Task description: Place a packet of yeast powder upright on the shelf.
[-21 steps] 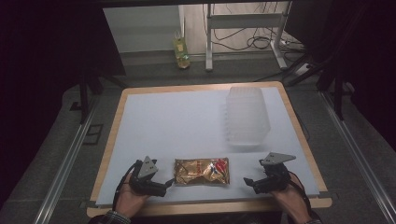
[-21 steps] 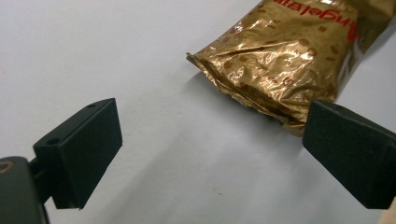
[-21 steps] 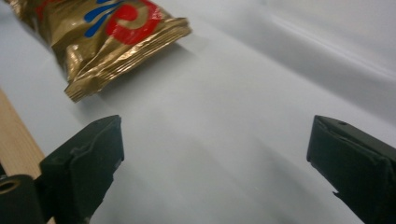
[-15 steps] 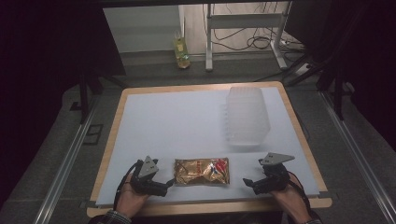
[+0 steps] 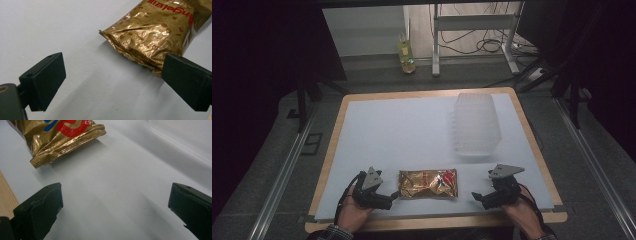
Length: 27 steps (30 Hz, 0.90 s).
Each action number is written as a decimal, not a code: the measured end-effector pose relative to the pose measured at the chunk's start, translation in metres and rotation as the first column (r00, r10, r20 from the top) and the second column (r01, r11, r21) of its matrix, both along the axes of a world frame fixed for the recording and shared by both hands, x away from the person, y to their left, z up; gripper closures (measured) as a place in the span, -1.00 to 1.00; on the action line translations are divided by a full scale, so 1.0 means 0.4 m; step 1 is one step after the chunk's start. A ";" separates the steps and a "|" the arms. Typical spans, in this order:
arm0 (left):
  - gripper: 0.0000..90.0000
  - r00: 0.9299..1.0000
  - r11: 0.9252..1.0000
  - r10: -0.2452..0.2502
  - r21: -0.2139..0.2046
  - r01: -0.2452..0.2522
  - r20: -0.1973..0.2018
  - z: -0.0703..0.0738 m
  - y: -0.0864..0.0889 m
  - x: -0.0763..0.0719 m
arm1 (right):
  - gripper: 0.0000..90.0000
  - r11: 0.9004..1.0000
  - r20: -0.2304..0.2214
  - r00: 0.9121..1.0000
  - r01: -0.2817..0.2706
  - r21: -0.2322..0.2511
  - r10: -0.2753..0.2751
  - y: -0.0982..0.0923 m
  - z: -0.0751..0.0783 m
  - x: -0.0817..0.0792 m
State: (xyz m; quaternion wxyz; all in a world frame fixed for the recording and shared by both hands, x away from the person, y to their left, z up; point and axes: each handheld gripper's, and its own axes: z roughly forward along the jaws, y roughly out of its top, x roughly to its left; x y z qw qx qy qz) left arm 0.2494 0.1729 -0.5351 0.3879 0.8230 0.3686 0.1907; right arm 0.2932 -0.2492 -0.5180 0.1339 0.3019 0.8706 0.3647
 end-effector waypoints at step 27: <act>-0.32 0.998 0.992 -0.064 -0.105 0.062 -0.019 0.052 -0.055 0.007 | -0.99 1.000 -0.003 1.000 0.013 0.005 -0.013 0.000 0.005 0.000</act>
